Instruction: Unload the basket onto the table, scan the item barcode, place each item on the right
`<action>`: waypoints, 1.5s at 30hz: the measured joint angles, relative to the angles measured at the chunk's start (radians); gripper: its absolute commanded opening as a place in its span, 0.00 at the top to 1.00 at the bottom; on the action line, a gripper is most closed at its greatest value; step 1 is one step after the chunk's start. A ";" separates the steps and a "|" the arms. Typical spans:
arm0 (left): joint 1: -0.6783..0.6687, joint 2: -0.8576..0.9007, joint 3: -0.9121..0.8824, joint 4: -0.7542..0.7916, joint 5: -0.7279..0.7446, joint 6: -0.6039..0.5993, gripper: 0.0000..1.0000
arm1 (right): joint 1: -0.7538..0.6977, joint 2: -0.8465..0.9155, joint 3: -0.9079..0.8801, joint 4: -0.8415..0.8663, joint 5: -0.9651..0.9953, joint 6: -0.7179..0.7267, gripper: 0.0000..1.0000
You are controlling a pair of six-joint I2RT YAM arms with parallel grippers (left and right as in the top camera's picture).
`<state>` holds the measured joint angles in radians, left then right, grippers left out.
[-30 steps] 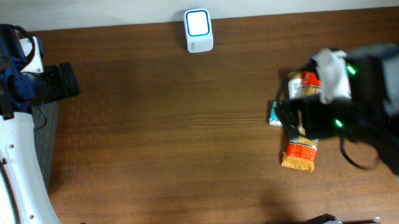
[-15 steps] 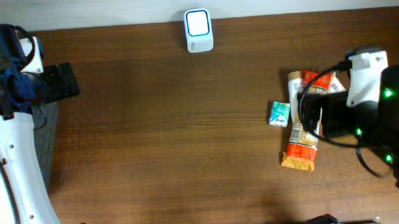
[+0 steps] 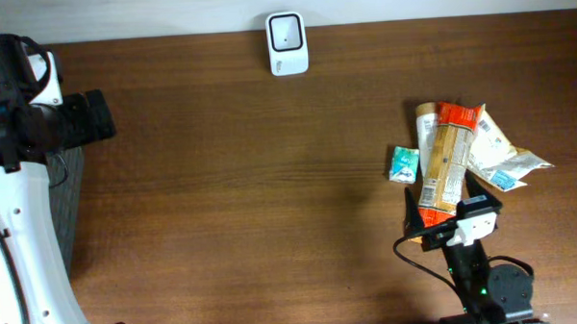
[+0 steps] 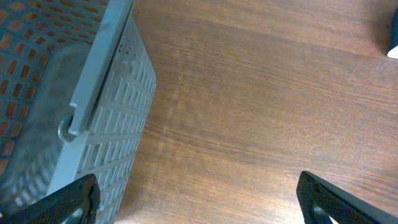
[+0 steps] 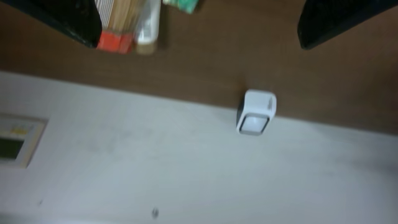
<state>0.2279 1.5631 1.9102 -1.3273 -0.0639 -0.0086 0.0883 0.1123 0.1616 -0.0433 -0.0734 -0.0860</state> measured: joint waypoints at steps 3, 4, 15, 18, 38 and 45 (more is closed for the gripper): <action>0.000 0.000 0.000 0.001 0.000 0.000 0.01 | 0.000 -0.051 -0.081 0.007 0.000 0.000 0.01; 0.000 0.000 0.000 0.000 0.000 0.000 0.01 | 0.000 -0.089 -0.127 0.002 0.000 0.000 0.01; 0.000 0.000 0.000 0.000 0.000 0.000 0.01 | 0.000 -0.097 -0.147 -0.029 0.000 -0.004 0.01; 0.000 0.000 0.000 0.000 0.000 0.000 0.01 | 0.000 -0.097 -0.147 -0.029 0.000 -0.003 0.01; -0.090 -0.196 -0.213 0.009 -0.055 0.013 0.01 | 0.000 -0.098 -0.147 -0.027 0.000 -0.003 0.01; -0.192 -0.593 -0.883 0.653 -0.039 0.020 0.01 | 0.000 -0.101 -0.147 -0.029 0.000 -0.004 0.01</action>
<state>0.0360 0.9703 1.0271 -0.6739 -0.1024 0.0113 0.0883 0.0109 0.0147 -0.0719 -0.0734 -0.0898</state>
